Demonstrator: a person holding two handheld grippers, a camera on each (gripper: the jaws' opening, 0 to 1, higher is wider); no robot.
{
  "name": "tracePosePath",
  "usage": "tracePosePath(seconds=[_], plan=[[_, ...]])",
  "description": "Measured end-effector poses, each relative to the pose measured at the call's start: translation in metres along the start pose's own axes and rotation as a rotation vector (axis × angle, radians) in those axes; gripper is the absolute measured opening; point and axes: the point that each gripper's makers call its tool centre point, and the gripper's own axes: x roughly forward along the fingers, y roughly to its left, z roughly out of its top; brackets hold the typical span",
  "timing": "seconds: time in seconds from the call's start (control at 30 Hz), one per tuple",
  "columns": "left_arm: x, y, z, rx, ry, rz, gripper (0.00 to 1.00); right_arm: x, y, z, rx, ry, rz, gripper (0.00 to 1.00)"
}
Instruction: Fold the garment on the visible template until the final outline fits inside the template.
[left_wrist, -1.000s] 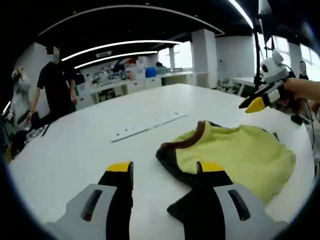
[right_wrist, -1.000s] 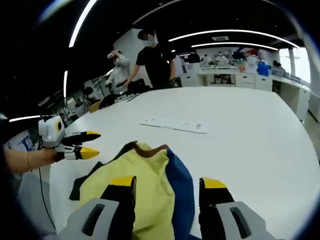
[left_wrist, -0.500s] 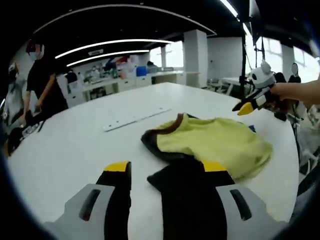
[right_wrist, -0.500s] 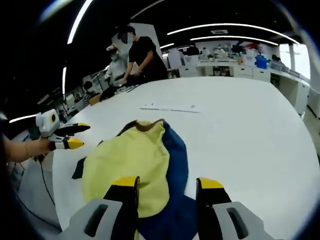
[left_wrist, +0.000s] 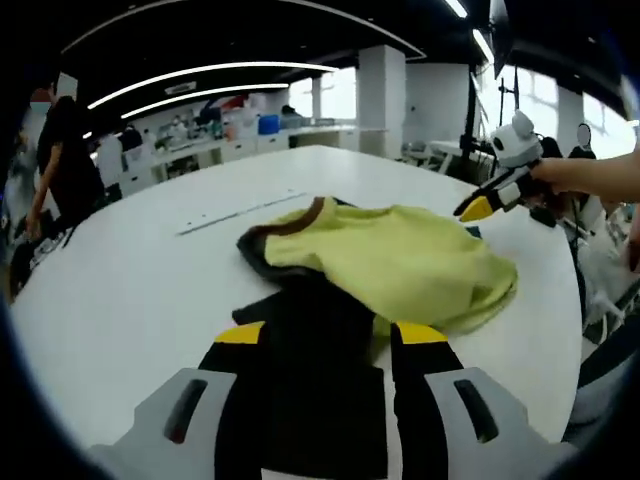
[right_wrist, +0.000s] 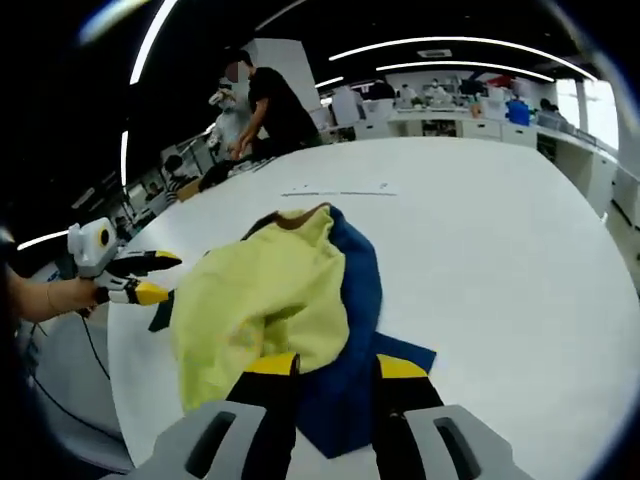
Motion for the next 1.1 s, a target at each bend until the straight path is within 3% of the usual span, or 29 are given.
tracePosePath(seconds=[0.07, 0.17, 0.23, 0.33, 0.47, 0.6, 0.67, 0.73, 0.87, 1.1], plan=[[0.003, -0.001, -0.003, -0.001, 0.007, 0.013, 0.39, 0.0, 0.001, -0.004, 0.007, 0.008, -0.001, 0.23], [0.009, 0.0, -0.013, 0.077, 0.052, 0.038, 0.36, 0.001, 0.0, -0.011, 0.015, 0.016, -0.011, 0.21], [0.013, -0.005, -0.015, 0.07, 0.049, 0.028, 0.34, 0.0, 0.001, -0.012, 0.021, 0.012, -0.014, 0.17], [0.017, -0.01, -0.018, 0.064, 0.059, 0.028, 0.31, -0.001, -0.005, -0.014, -0.03, 0.013, -0.072, 0.07], [0.021, -0.017, -0.019, 0.073, 0.059, 0.026, 0.29, 0.001, -0.006, -0.02, 0.016, 0.015, -0.078, 0.1], [0.027, -0.016, -0.023, 0.112, 0.088, 0.048, 0.24, 0.002, -0.003, -0.023, 0.03, 0.014, -0.071, 0.07], [0.027, -0.013, -0.032, 0.187, 0.133, 0.054, 0.18, 0.003, -0.003, -0.026, 0.021, 0.023, -0.076, 0.03], [0.029, -0.011, -0.028, 0.179, 0.1, 0.061, 0.13, 0.003, -0.002, -0.028, 0.006, 0.025, -0.079, 0.0], [0.026, -0.004, -0.029, 0.175, 0.116, 0.083, 0.0, 0.002, -0.002, -0.027, -0.015, 0.016, -0.092, 0.0], [0.008, 0.006, -0.012, 0.094, 0.062, 0.105, 0.0, -0.007, -0.005, -0.008, -0.067, -0.028, -0.104, 0.0]])
